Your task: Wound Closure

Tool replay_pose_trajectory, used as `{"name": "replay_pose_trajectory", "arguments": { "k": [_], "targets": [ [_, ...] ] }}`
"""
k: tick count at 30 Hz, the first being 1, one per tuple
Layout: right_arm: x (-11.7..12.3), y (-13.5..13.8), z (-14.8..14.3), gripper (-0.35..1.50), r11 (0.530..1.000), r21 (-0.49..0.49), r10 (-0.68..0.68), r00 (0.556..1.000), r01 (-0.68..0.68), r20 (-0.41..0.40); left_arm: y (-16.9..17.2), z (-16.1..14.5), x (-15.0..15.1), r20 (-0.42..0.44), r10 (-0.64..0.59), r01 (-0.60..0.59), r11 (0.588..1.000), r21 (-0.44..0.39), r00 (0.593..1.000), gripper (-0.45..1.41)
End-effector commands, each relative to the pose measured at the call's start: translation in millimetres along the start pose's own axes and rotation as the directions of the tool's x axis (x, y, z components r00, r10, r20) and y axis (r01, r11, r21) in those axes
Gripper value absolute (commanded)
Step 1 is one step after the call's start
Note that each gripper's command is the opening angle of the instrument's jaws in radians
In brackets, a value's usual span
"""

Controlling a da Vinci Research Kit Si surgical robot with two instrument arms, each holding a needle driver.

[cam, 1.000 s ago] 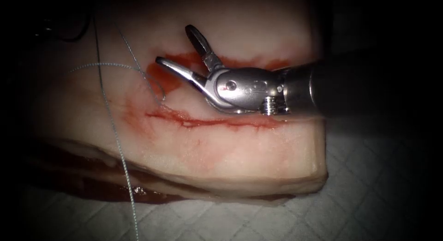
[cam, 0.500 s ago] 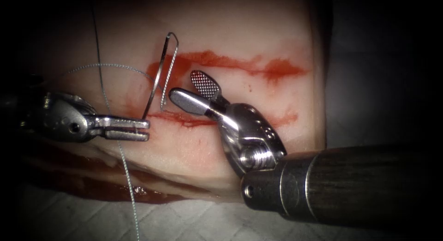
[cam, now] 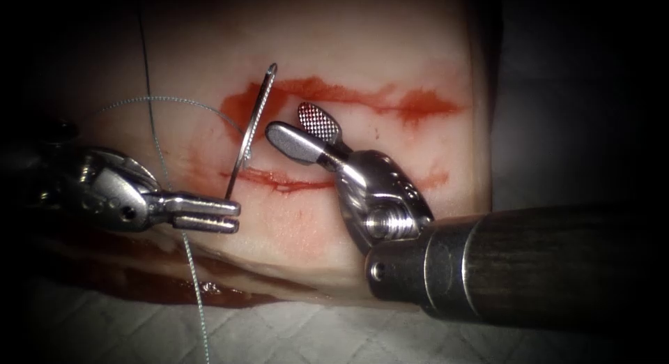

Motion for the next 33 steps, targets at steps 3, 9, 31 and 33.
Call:
{"name": "replay_pose_trajectory", "arguments": {
  "k": [3, 9, 31, 33],
  "targets": [
    [1.1, -0.3, 0.8, 0.89, 1.0, -0.008, 0.005, 1.0, -0.005, -0.001, -0.3, 1.2, -0.1, 0.021, 0.005, -0.005, 1.0, 0.019, 1.0, -0.45],
    [1.2, -0.3, 1.0, 0.81, 1.0, -0.023, 0.016, 1.0, -0.016, -0.014, -0.7, 1.8, -0.2, 0.042, 0.018, -0.02, 0.999, 0.041, 0.999, -0.45],
    [1.6, -0.7, 2.9, 0.24, 0.98, -0.198, 0.023, 0.998, -0.035, -0.064, -1.2, 1.9, 0.2, 0.048, 0.025, -0.027, 0.998, 0.049, 0.999, -0.45],
    [1.6, -0.7, 2.8, 0.31, 0.98, -0.197, 0.018, 0.998, -0.03, -0.062, -1.2, 1.8, 0.2, 0.048, 0.025, -0.027, 0.998, 0.049, 0.999, -0.45]
  ]
}}
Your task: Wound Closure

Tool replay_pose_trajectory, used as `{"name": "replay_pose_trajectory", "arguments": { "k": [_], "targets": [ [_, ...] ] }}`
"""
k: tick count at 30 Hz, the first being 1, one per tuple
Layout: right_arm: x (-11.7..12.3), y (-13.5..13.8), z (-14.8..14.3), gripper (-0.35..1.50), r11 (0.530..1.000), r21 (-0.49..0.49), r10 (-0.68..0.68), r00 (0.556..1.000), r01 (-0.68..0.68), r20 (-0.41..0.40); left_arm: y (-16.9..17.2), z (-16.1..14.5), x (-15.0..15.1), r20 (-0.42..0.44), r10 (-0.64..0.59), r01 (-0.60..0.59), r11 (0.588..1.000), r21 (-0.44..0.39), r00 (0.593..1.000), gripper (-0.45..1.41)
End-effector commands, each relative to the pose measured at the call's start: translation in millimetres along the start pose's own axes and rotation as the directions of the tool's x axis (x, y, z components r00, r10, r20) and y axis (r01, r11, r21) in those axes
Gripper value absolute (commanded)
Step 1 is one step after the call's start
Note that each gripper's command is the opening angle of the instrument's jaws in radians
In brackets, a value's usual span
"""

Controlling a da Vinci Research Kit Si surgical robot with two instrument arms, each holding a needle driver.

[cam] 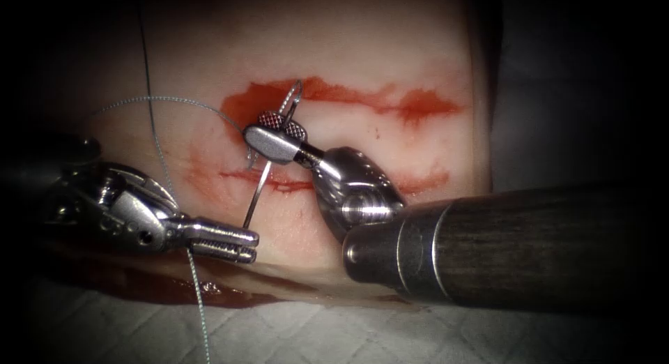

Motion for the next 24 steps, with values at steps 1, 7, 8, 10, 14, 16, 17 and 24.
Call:
{"name": "replay_pose_trajectory", "arguments": {
  "k": [1, 7, 8, 10, 14, 16, 17, 24],
  "targets": [
    [0.5, -0.1, 0.7, 0.42, 1.0, -0.001, -0.021, 1.0, 0.021, 0.003, 0.0, 0.5, 0.5, 0.001, 0.001, -0.001, 1.0, 0.001, 1.0, -0.45],
    [0.2, 0.0, 0.5, 0.41, 0.999, -0.002, -0.037, 0.999, 0.037, 0.001, 0.0, 0.1, 0.6, 0.0, 0.007, -0.007, 1.0, 0.0, 1.0, -0.45],
    [0.2, 0.0, 0.4, 0.34, 0.999, -0.002, -0.037, 0.999, 0.037, 0.001, 0.0, 0.0, 0.6, 0.0, 0.007, -0.007, 1.0, 0.0, 1.0, -0.45],
    [0.2, 0.0, 0.4, 0.26, 0.999, -0.004, -0.036, 0.999, 0.036, 0.003, 0.0, 0.0, 0.6, 0.0, 0.007, -0.007, 1.0, 0.0, 1.0, -0.45],
    [0.0, -0.1, 0.5, 0.24, 0.998, -0.021, -0.054, 0.998, 0.054, 0.023, -0.1, 0.0, 0.7, 0.001, -0.003, 0.003, 1.0, 0.001, 1.0, -0.45],
    [-0.1, -0.2, 0.5, 0.22, 0.998, -0.027, -0.053, 0.998, 0.054, 0.03, -0.2, 0.0, 0.7, 0.0, -0.003, 0.003, 1.0, 0.001, 1.0, -0.45],
    [-0.1, -0.3, 0.6, 0.14, 0.997, -0.031, -0.065, 0.997, 0.066, 0.031, -0.2, 0.0, 0.7, 0.0, -0.003, 0.003, 1.0, 0.001, 1.0, -0.45],
    [-0.3, -0.7, 0.9, -0.11, 0.993, -0.099, -0.066, 0.997, 0.07, 0.034, -0.3, 0.0, 0.8, 0.001, -0.013, 0.013, 1.0, 0.001, 1.0, -0.45]
  ]
}}
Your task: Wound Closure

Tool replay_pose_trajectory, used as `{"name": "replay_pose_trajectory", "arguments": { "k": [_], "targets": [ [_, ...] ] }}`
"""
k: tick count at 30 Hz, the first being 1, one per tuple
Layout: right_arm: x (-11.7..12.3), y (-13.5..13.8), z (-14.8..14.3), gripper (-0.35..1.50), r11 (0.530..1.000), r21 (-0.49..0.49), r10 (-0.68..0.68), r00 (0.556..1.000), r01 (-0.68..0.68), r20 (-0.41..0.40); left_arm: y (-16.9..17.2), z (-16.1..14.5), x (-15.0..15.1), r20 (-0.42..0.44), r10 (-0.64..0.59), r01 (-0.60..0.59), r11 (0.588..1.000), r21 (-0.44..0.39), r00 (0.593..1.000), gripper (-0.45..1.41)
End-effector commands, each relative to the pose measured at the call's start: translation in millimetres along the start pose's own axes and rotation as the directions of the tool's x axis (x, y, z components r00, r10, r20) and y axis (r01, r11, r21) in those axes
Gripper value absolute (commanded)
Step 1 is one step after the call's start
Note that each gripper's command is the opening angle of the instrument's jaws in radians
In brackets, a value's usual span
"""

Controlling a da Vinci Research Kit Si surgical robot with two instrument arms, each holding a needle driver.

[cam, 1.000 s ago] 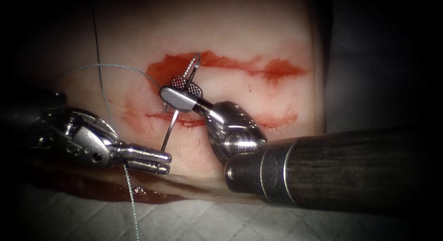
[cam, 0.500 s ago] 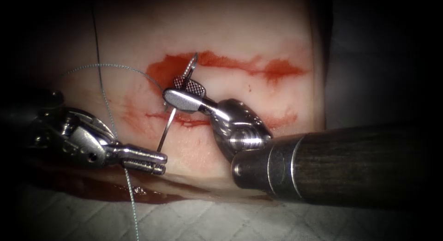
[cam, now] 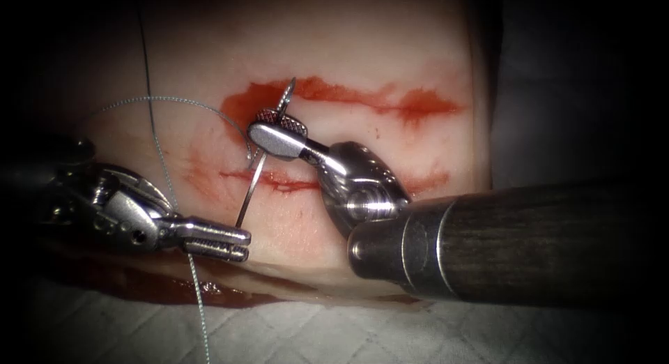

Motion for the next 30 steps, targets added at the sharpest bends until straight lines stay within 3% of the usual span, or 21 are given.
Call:
{"name": "replay_pose_trajectory", "arguments": {
  "k": [1, 4, 10, 11, 13, 15, 18, 19, 21, 24, 27, 28, 29, 30],
  "targets": [
    [0.5, -0.3, 0.7, -0.15, 1.0, -0.025, -0.001, 1.0, 0.001, 0.002, 0.1, 0.6, 0.5, 0.001, 0.001, -0.001, 1.0, 0.001, 1.0, -0.45],
    [0.5, -0.4, 0.6, -0.35, 0.998, -0.055, 0.005, 1.0, -0.006, -0.003, 0.1, 0.5, 0.6, 0.002, 0.001, -0.001, 1.0, 0.002, 1.0, -0.45],
    [0.3, -0.4, 0.3, -0.35, 0.996, -0.09, 0.006, 1.0, -0.009, -0.028, 0.1, 0.4, 0.6, -0.002, 0.001, -0.001, 1.0, 0.003, 1.0, -0.45],
    [0.2, -0.4, 0.3, -0.35, 0.996, -0.093, 0.007, 1.0, -0.01, -0.03, 0.3, 0.4, 0.7, -0.008, -0.024, 0.024, 1.0, -0.007, 1.0, 0.17],
    [0.1, -0.4, 0.4, -0.35, 0.996, -0.092, 0.002, 1.0, -0.005, -0.03, 0.6, 0.5, 0.7, -0.007, -0.12, 0.12, 0.993, -0.013, 0.993, 0.63],
    [0.0, -0.5, 0.4, -0.35, 0.996, -0.094, -0.003, 1.0, 0.001, -0.027, 1.1, 0.4, 0.7, 0.022, -0.207, 0.208, 0.978, -0.027, 0.978, 0.81],
    [-0.1, -0.8, 0.5, -0.35, 0.995, -0.095, -0.044, 0.999, 0.042, -0.022, 2.2, -0.2, 0.1, 0.102, -0.268, 0.275, 0.96, -0.059, 0.958, 0.84],
    [-0.2, -0.9, 0.6, -0.35, 0.99, -0.097, -0.103, 0.995, 0.101, -0.013, 3.1, -0.9, -0.5, 0.163, -0.293, 0.313, 0.944, -0.109, 0.942, 0.9],
    [-0.5, -1.2, 0.7, -0.35, 0.971, -0.109, -0.21, 0.977, 0.212, 0.027, 3.8, -1.5, -1.2, 0.211, -0.319, 0.35, 0.928, -0.131, 0.924, 0.9],
    [-0.9, -1.8, 0.7, -0.35, 0.962, -0.162, -0.212, 0.974, 0.222, 0.074, 5.1, -2.7, -2.3, 0.252, -0.389, 0.436, 0.884, -0.168, 0.886, 0.84],
    [-2.5, -2.2, 0.9, -0.35, 0.955, -0.177, -0.228, 0.971, 0.237, 0.074, 5.7, -4.2, -2.4, 0.247, -0.487, 0.541, 0.801, -0.257, 0.838, 0.64],
    [-3.1, -2.2, 0.9, -0.35, 0.948, -0.174, -0.255, 0.964, 0.265, 0.079, 5.5, -4.7, -2.2, 0.244, -0.511, 0.565, 0.771, -0.293, 0.824, 0.51],
    [-3.7, -2.2, 0.8, -0.35, 0.947, -0.177, -0.259, 0.963, 0.269, 0.077, 5.1, -5.3, -1.8, 0.25, -0.548, 0.602, 0.725, -0.333, 0.798, 0.16],
    [-4.9, -2.3, 0.9, -0.35, 0.93, -0.174, -0.311, 0.946, 0.323, 0.092, 4.5, -6.1, -0.9, 0.295, -0.662, 0.72, 0.58, -0.38, 0.689, -0.45]
  ]
}}
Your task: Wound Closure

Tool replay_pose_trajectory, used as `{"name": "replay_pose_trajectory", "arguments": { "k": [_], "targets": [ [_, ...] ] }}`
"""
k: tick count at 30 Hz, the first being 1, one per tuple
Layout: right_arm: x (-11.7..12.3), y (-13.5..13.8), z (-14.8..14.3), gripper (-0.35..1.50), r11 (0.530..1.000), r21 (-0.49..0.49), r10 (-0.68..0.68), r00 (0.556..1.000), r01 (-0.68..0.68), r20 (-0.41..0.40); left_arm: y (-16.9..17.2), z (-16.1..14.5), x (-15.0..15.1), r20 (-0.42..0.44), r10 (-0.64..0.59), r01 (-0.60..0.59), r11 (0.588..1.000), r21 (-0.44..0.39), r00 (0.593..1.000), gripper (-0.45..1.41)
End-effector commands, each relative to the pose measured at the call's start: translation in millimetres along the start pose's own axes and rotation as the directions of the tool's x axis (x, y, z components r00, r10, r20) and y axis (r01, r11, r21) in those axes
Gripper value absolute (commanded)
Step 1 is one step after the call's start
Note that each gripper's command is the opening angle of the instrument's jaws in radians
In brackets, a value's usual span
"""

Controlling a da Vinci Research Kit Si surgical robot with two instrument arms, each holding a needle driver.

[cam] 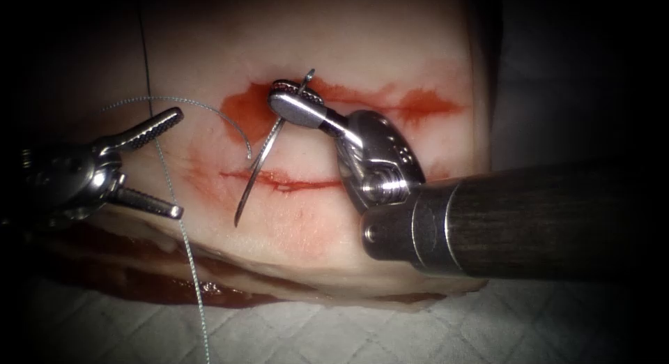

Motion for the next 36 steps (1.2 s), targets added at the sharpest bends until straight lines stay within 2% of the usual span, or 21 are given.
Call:
{"name": "replay_pose_trajectory", "arguments": {
  "k": [1, 2, 3, 4, 6, 7, 8, 9, 10, 12, 16, 20, 21, 26, 33, 36],
  "targets": [
    [-0.1, -0.6, 0.6, -0.35, 0.997, -0.001, -0.077, 0.997, 0.077, 0.009, 0.7, 0.1, 1.0, -0.01, -0.094, 0.093, 0.992, -0.083, 0.996, -0.45],
    [0.8, -0.8, 0.5, -0.35, 0.986, -0.015, -0.168, 0.985, 0.168, -0.045, 1.9, -0.8, 2.2, -0.021, -0.213, 0.204, 0.955, -0.213, 0.977, -0.45],
    [1.3, -1.1, 0.5, -0.35, 0.97, -0.029, -0.242, 0.965, 0.241, -0.102, 2.4, -1.2, 2.7, -0.043, -0.201, 0.184, 0.95, -0.253, 0.979, -0.45],
    [1.5, -1.5, 0.5, -0.35, 0.935, -0.051, -0.355, 0.923, 0.351, -0.148, 2.9, -1.7, 3.3, -0.073, -0.19, 0.162, 0.945, -0.284, 0.979, -0.45],
    [1.3, -2.1, 0.6, -0.35, 0.846, -0.089, -0.533, 0.834, 0.525, -0.14, 3.6, -2.5, 4.4, -0.154, -0.187, 0.125, 0.93, -0.345, 0.97, -0.45],
    [1.1, -2.2, 0.7, -0.35, 0.831, -0.092, -0.556, 0.82, 0.549, -0.131, 3.9, -2.7, 4.9, -0.194, -0.189, 0.109, 0.926, -0.362, 0.962, -0.45],
    [0.7, -2.3, 0.8, -0.35, 0.808, -0.086, -0.59, 0.799, 0.583, -0.114, 4.0, -2.8, 5.2, -0.228, -0.19, 0.097, 0.926, -0.365, 0.955, -0.45],
    [0.0, -2.2, 1.1, -0.35, 0.765, -0.073, -0.644, 0.761, 0.64, -0.073, 4.1, -2.5, 5.9, -0.289, -0.202, 0.097, 0.935, -0.341, 0.936, -0.45],
    [-0.4, -2.0, 1.2, -0.35, 0.733, -0.068, -0.68, 0.732, 0.677, -0.033, 4.1, -2.3, 6.2, -0.295, -0.208, 0.107, 0.94, -0.324, 0.933, -0.45],
    [-0.9, -1.7, 1.4, -0.35, 0.705, -0.06, -0.708, 0.706, 0.707, 0.012, 3.8, -1.5, 7.2, -0.317, -0.178, 0.091, 0.959, -0.269, 0.931, -0.45],
    [-1.5, -0.9, 1.6, -0.35, 0.684, -0.07, -0.725, 0.688, 0.726, 0.044, 2.8, -0.3, 9.0, -0.347, -0.131, 0.075, 0.983, -0.17, 0.929, -0.45],
    [-2.0, -1.0, 2.1, -0.35, 0.67, -0.152, -0.727, 0.683, 0.727, 0.063, 2.7, 0.0, 9.8, -0.352, -0.126, 0.07, 0.984, -0.166, 0.927, -0.45],
    [-2.7, -1.1, 2.4, -0.35, 0.657, -0.169, -0.734, 0.675, 0.735, 0.08, 2.8, 0.0, 9.9, -0.358, -0.126, 0.069, 0.984, -0.166, 0.925, -0.45],
    [-4.5, -0.9, 2.7, -0.35, 0.644, -0.175, -0.741, 0.664, 0.745, 0.101, 2.9, 0.0, 9.9, -0.358, -0.125, 0.069, 0.984, -0.165, 0.925, -0.45],
    [-9.1, -0.1, 2.7, -0.35, 0.619, -0.152, -0.755, 0.637, 0.77, 0.153, 3.1, 0.0, 9.9, -0.36, -0.119, 0.065, 0.985, -0.16, 0.925, -0.45],
    [-9.8, 0.5, 2.9, -0.35, 0.623, -0.178, -0.752, 0.646, 0.761, 0.133, 3.6, 0.5, 9.7, -0.378, -0.028, -0.019, 0.992, -0.122, 0.926, -0.45]
  ]
}}
